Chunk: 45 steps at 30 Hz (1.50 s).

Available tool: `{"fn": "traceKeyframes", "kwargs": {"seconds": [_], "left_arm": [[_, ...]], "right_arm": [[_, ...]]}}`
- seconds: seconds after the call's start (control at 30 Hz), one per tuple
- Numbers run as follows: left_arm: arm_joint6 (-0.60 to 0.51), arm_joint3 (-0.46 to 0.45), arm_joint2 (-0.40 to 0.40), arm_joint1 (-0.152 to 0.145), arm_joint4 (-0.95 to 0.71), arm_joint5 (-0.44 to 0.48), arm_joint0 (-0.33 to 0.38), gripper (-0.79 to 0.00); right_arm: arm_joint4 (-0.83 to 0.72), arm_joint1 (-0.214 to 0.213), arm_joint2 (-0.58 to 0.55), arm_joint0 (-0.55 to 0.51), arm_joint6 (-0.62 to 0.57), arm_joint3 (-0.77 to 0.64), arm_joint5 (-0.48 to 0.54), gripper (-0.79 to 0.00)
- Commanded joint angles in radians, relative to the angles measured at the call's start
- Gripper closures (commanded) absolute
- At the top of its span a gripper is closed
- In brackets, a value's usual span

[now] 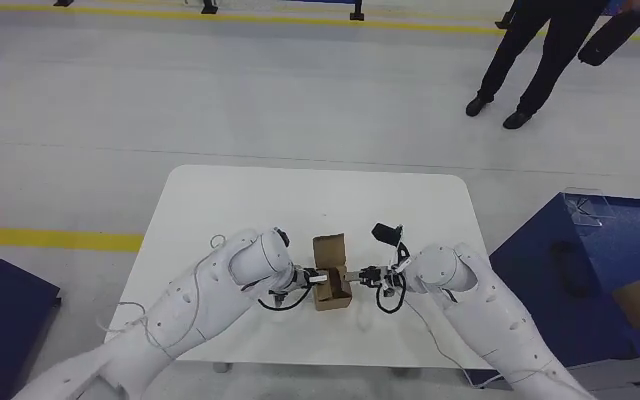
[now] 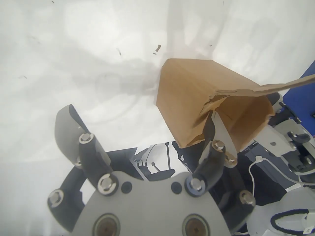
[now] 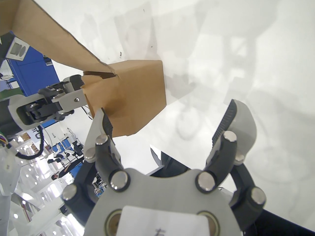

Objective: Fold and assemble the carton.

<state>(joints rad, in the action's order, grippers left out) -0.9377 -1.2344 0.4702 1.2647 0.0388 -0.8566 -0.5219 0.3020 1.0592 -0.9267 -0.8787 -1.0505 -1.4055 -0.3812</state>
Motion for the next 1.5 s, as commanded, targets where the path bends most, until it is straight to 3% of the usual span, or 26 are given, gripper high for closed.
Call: {"fn": "traceKeyframes", "kwargs": {"seconds": [0.0,0.23,0.57,0.73,0.87,1.03,1.2,1.3,1.47], "left_arm": [[0.005,0.01,-0.003,0.005,-0.001,-0.003,0.001,-0.785],[0.01,0.046,-0.017,0.026,-0.005,-0.016,0.007,-0.785],[0.008,0.093,-0.022,0.053,-0.014,0.035,0.03,-0.785],[0.026,0.058,0.045,0.035,-0.035,0.129,0.021,-0.785],[0.105,-0.034,0.124,0.0,-0.006,0.226,-0.029,-0.785],[0.252,-0.18,0.268,-0.053,0.04,0.217,-0.142,-0.785],[0.53,-0.336,0.423,-0.083,0.051,0.231,-0.317,-0.785],[0.544,-0.318,0.421,-0.081,0.079,0.16,-0.322,-0.785],[0.451,-0.162,0.334,-0.046,0.083,0.09,-0.207,-0.785]], "right_arm": [[-0.002,0.009,0.023,0.012,0.007,0.013,-0.003,-0.785],[0.024,0.029,0.073,0.044,0.031,0.05,-0.021,-0.785],[0.051,0.038,0.085,0.051,0.039,0.054,-0.001,-0.785],[0.057,0.029,0.042,0.047,0.053,0.038,0.039,-0.785],[0.064,0.02,-0.009,0.036,0.104,0.031,0.044,-0.785],[-0.022,0.001,-0.1,-0.01,0.069,-0.018,0.123,-0.785],[-0.062,-0.026,-0.181,-0.097,0.0,-0.074,0.218,-0.785],[-0.05,-0.038,-0.201,-0.146,-0.041,-0.102,0.266,-0.785],[0.013,-0.05,-0.198,-0.186,-0.094,-0.124,0.267,-0.785]]}}
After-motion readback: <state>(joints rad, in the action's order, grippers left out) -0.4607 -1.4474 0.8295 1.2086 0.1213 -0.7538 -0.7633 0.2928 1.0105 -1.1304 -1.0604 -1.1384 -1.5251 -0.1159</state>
